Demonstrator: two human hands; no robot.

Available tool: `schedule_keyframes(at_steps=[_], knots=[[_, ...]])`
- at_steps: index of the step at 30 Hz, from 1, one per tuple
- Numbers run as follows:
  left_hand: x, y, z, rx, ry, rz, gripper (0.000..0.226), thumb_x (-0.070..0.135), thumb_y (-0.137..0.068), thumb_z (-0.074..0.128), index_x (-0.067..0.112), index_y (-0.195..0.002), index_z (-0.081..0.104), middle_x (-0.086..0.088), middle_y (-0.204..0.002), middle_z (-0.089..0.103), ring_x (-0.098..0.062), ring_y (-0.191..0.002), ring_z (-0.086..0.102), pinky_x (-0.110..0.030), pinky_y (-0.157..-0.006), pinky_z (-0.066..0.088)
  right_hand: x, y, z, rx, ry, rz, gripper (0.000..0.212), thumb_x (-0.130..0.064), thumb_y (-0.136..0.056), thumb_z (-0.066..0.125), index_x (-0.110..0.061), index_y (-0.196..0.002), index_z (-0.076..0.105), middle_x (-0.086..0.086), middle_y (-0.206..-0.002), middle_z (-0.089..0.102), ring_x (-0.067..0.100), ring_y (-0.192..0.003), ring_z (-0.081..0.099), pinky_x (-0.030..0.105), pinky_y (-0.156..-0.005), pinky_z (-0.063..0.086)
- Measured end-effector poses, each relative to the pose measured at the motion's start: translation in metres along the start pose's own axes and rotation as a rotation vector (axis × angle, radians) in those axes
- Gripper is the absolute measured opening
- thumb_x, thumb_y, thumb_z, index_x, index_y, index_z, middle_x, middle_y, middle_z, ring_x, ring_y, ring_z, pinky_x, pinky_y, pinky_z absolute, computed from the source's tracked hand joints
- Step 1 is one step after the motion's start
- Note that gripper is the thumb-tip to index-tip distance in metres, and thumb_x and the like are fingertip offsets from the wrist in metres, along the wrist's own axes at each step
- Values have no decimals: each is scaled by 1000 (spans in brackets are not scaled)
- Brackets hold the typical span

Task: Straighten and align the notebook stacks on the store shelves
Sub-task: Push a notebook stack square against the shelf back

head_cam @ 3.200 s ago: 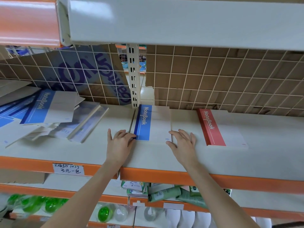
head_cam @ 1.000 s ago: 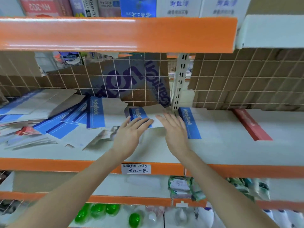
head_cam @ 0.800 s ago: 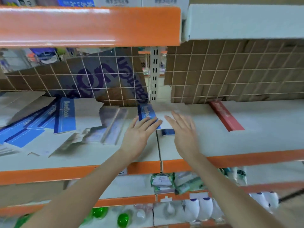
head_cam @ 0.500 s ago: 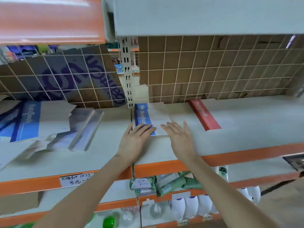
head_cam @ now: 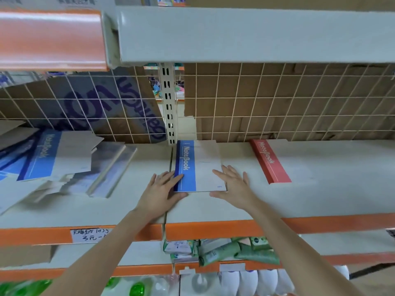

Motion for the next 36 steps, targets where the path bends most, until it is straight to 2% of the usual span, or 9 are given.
schedule_keyframes(at_steps=[5,15,20,25,29,31,36], knots=[[-3,-6,-2,19,32,0,61,55,-92,41,31,-147,25,2,-155,23,-15,-144,12,-33,-116,-3,1,-4,-4,23,-39,33,79,-51,-81,67,-32,-147,29,-7,-158,14,6,-145,0,44,-114,-11],[-6,-10,-12,176,178,-81,56,49,-89,55,25,-138,45,2,-146,42,-12,-139,28,-36,-117,5,2,-13,-16,109,-105,87,74,-44,-76,74,-32,-141,41,-10,-154,28,3,-144,11,43,-114,-8],[-7,-13,-6,102,163,-122,57,49,-90,53,25,-140,40,0,-147,40,-14,-138,29,-41,-118,3,5,-17,-17,77,-52,108,76,-46,-74,74,-33,-141,40,-10,-154,27,5,-144,11,47,-113,-5],[1,-13,1,19,174,-152,52,38,-96,46,19,-142,30,-3,-143,41,-20,-130,39,-43,-116,6,1,-22,-11,-5,36,121,79,-49,-79,69,-29,-145,31,-8,-155,22,9,-143,17,47,-115,0],[1,-11,4,20,164,-218,52,34,-98,43,16,-144,25,-5,-145,38,-21,-134,34,-46,-115,4,-2,-19,-18,71,-106,107,69,-47,-81,68,-26,-140,40,-4,-152,32,14,-140,28,41,-114,8],[1,-12,5,21,150,-225,51,32,-98,42,15,-144,25,-6,-145,37,-22,-136,31,-47,-115,5,-3,-15,-21,110,-134,104,66,-46,-80,70,-25,-138,44,-3,-149,36,15,-138,30,42,-114,5],[5,-13,2,-14,106,-223,51,29,-99,41,14,-144,23,-8,-148,29,-22,-140,22,-50,-113,-4,-8,-17,-20,55,-11,90,71,-49,-82,66,-24,-142,38,-2,-152,31,12,-144,15,48,-114,-2]])
Point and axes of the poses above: each hand's wrist, its own y-axis away from the middle knuckle, its own z-axis out of the palm, x = y × z, the point moved 10 cm from there along -y, towards the middle knuckle
